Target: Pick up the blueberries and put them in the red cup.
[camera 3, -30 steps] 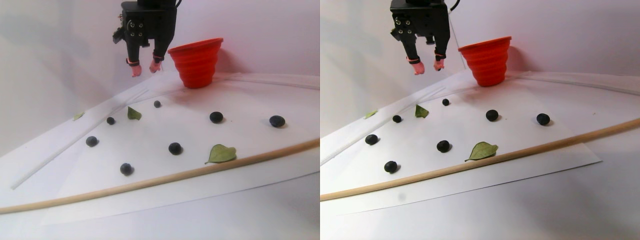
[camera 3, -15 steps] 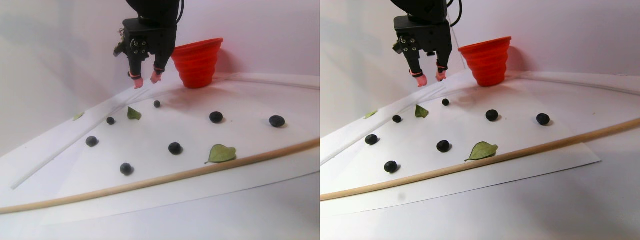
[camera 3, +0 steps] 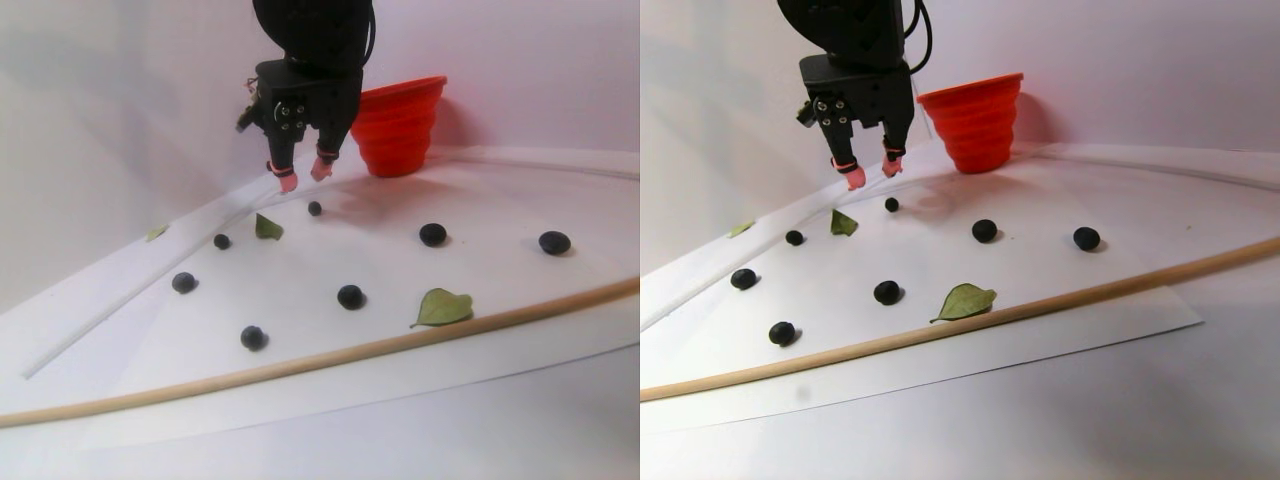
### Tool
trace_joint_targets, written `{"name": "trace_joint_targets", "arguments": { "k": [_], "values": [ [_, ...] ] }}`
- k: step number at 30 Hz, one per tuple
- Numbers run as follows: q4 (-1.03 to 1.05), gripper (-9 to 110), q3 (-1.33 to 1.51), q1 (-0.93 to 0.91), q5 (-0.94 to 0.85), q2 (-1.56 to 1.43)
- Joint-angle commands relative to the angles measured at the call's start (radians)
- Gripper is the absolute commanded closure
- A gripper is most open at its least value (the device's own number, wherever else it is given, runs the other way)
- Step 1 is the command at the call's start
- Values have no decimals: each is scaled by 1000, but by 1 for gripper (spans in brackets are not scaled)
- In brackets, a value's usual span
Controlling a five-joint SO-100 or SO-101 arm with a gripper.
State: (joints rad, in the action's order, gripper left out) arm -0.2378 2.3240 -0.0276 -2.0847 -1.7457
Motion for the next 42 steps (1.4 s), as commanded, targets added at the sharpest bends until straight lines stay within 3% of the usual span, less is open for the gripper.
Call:
{"name": "trace_joint_targets", "arguments": {
  "k": [1, 42],
  "values": [
    [-37, 85, -61, -8, -8, 8],
    [-212, 83, -192, -17, -17, 272]
  ]
}}
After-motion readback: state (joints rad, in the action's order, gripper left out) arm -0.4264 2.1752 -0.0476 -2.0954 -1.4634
